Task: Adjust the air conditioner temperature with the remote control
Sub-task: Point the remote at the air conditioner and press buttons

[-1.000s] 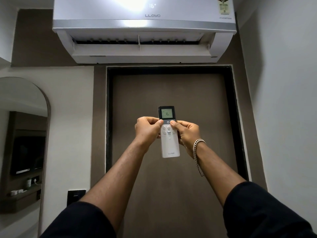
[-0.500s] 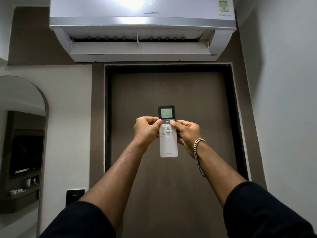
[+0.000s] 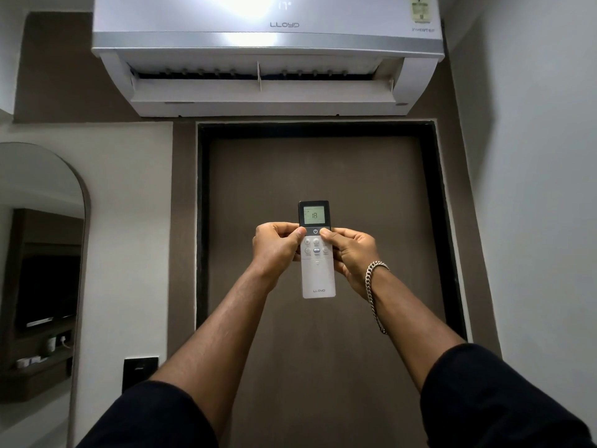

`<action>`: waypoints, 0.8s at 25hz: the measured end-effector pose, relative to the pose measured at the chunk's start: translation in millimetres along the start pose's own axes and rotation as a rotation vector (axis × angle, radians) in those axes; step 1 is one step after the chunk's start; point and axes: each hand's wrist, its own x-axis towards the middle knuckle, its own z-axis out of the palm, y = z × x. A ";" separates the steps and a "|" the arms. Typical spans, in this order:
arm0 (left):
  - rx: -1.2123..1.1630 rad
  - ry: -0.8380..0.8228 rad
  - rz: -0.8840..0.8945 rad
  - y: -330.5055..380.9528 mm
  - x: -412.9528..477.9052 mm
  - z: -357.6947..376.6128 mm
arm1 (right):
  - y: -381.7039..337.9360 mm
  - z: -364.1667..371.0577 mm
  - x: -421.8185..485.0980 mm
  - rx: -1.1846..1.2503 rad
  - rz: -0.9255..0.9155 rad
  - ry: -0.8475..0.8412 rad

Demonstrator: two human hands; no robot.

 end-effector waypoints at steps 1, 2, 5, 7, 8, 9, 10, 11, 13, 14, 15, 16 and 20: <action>0.003 0.000 -0.002 -0.6 -0.7 -0.2 | 0.8 -0.3 -0.2 0.002 0.003 -0.003; 0.004 0.001 -0.005 -1.1 -1.2 -0.1 | 1.4 -0.9 -0.5 0.003 0.008 -0.007; -0.004 0.005 -0.024 -2.2 -3.6 1.4 | 3.9 -4.3 -0.7 -0.023 0.020 -0.018; -0.013 0.007 -0.039 -3.8 -5.0 3.6 | 5.1 -7.5 -0.7 -0.049 0.029 -0.023; -0.012 0.008 -0.044 -4.7 -6.2 5.0 | 5.7 -9.5 -0.7 -0.064 0.038 -0.022; -0.008 0.007 -0.047 -5.7 -6.9 6.3 | 6.0 -11.7 -0.6 -0.085 0.047 -0.018; -0.006 0.001 -0.049 -7.7 -7.8 8.1 | 7.0 -14.6 -0.8 -0.104 0.060 -0.011; -0.008 -0.006 -0.054 -10.1 -8.7 10.6 | 8.5 -17.6 -1.7 -0.113 0.072 -0.006; -0.014 -0.030 -0.070 -17.9 -12.3 17.4 | 12.9 -25.6 -5.6 -0.114 0.089 0.005; -0.021 -0.039 -0.080 -22.2 -15.2 20.8 | 15.8 -29.8 -8.5 -0.112 0.094 0.007; -0.034 -0.048 -0.097 -27.7 -19.4 26.1 | 20.6 -35.4 -11.6 -0.112 0.103 0.017; -0.047 -0.058 -0.123 -35.9 -24.8 34.1 | 28.3 -43.8 -16.2 -0.119 0.119 0.036; -0.103 -0.143 -0.261 -83.0 -68.8 75.7 | 81.7 -94.6 -49.4 -0.203 0.249 0.140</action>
